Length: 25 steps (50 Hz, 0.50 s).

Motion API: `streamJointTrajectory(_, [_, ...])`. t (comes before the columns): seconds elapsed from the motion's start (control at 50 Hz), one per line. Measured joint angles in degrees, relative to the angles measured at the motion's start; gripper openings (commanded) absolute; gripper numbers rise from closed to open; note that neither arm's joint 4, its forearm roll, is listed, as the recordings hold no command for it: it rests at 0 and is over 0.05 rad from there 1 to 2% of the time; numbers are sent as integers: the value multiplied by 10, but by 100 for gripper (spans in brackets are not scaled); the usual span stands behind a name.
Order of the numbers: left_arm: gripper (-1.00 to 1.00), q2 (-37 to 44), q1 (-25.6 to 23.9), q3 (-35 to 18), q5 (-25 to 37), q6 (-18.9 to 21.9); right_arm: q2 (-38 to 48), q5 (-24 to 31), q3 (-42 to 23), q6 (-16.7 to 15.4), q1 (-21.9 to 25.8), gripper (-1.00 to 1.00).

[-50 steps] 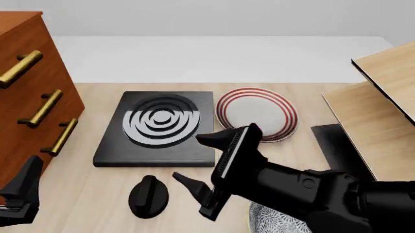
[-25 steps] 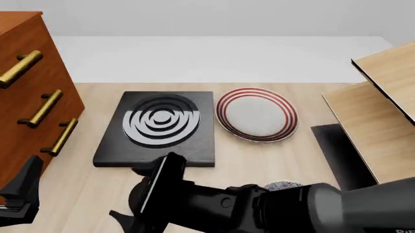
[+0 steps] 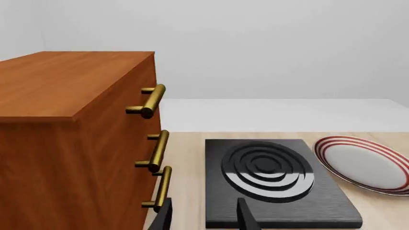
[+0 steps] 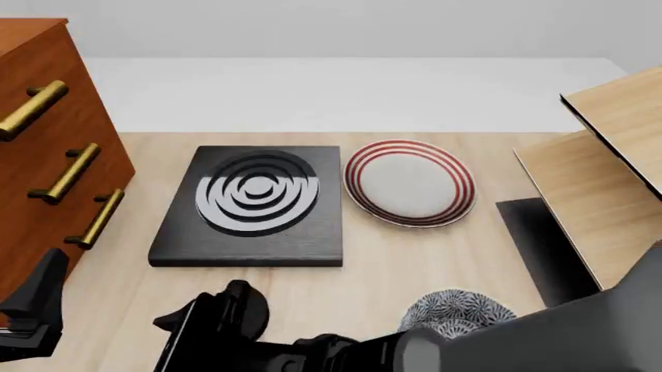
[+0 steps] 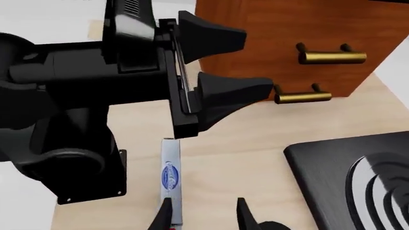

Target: Pick up the cream cheese and put it in the bowl.

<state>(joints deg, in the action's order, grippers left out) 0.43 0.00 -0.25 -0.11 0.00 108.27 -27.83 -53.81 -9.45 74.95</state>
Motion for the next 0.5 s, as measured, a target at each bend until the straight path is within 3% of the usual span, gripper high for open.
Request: streamJointTrajectory(0.5, [100, 0, 0, 0, 0, 0, 76, 4, -63, 37, 39, 100])
